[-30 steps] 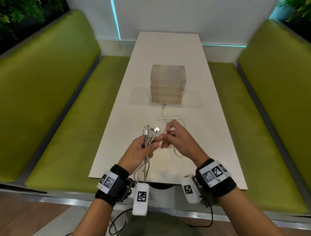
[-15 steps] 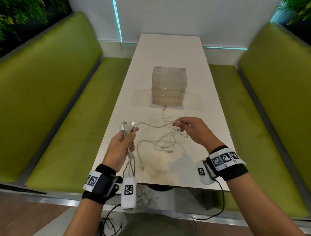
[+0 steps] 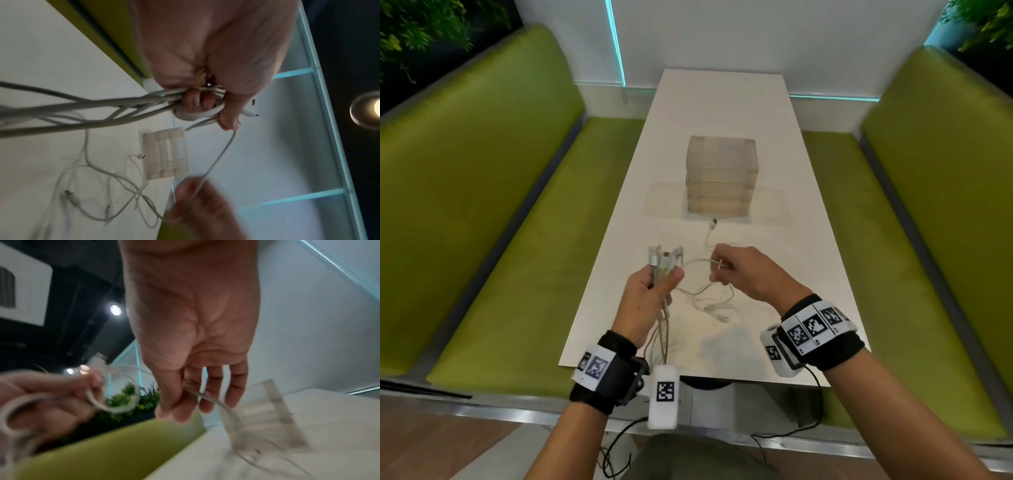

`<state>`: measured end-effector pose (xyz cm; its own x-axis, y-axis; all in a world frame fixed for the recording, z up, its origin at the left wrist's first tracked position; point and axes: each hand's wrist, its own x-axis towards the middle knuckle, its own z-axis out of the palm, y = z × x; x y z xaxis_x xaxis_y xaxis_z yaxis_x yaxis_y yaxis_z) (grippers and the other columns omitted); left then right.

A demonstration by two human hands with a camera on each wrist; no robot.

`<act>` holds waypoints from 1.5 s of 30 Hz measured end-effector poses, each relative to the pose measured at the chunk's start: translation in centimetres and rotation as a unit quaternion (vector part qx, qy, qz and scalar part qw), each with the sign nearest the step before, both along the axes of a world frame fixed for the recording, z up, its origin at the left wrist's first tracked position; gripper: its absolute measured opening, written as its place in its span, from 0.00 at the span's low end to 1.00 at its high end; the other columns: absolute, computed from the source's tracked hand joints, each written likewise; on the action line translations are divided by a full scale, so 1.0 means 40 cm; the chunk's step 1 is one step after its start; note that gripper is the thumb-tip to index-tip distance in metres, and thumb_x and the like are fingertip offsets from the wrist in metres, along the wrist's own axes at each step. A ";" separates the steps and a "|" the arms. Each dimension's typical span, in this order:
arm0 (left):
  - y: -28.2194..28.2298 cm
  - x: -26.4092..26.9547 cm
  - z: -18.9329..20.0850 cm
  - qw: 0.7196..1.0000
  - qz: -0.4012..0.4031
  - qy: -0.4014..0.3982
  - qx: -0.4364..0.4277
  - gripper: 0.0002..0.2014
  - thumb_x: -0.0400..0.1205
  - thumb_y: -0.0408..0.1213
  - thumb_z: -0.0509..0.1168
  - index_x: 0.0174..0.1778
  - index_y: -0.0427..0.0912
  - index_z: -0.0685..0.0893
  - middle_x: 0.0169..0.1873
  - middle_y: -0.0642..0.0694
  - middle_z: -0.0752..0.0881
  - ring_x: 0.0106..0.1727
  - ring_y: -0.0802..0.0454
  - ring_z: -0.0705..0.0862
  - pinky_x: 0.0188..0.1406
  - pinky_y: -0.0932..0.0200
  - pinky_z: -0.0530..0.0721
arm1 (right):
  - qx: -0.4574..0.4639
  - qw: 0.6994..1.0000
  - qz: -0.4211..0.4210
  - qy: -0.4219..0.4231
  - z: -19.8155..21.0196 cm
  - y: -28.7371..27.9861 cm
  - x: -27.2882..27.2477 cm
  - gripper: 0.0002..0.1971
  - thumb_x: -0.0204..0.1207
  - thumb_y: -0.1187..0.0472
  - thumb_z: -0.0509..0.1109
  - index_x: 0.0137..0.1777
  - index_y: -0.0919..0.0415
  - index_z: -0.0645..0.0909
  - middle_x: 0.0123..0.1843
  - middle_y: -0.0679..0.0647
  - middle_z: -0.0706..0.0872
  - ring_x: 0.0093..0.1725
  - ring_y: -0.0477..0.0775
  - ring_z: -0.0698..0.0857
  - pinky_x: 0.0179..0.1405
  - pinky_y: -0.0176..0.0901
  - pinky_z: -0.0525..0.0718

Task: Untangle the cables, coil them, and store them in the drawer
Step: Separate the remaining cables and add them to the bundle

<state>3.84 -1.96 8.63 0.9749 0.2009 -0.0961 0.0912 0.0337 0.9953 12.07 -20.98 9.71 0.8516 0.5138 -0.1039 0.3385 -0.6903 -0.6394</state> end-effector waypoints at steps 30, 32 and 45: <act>-0.043 0.025 -0.028 0.992 0.059 0.042 -0.105 0.12 0.81 0.40 0.67 0.37 0.37 0.78 0.26 0.45 0.67 0.22 0.56 0.64 0.18 0.66 0.67 | 0.172 0.969 0.062 -0.164 -0.007 0.065 -0.028 0.10 0.74 0.64 0.74 0.53 0.62 0.89 0.41 0.39 0.70 0.37 0.38 0.73 0.40 0.28 0.72; -0.032 0.026 -0.030 0.984 0.030 0.074 -0.159 0.12 0.81 0.42 0.67 0.36 0.38 0.79 0.25 0.46 0.70 0.22 0.56 0.65 0.18 0.66 0.64 | 0.191 0.966 0.064 -0.164 -0.007 0.068 -0.036 0.09 0.73 0.64 0.74 0.52 0.64 0.89 0.41 0.44 0.73 0.38 0.41 0.75 0.39 0.31 0.75; 0.042 0.019 0.000 0.967 0.058 0.017 -0.247 0.03 0.80 0.32 0.66 0.40 0.40 0.80 0.26 0.48 0.70 0.26 0.56 0.65 0.25 0.64 0.63 | -0.104 0.990 -0.074 -0.064 -0.099 -0.028 0.049 0.05 0.79 0.59 0.64 0.51 0.59 0.78 0.46 0.53 0.77 0.43 0.58 0.81 0.41 0.46 0.76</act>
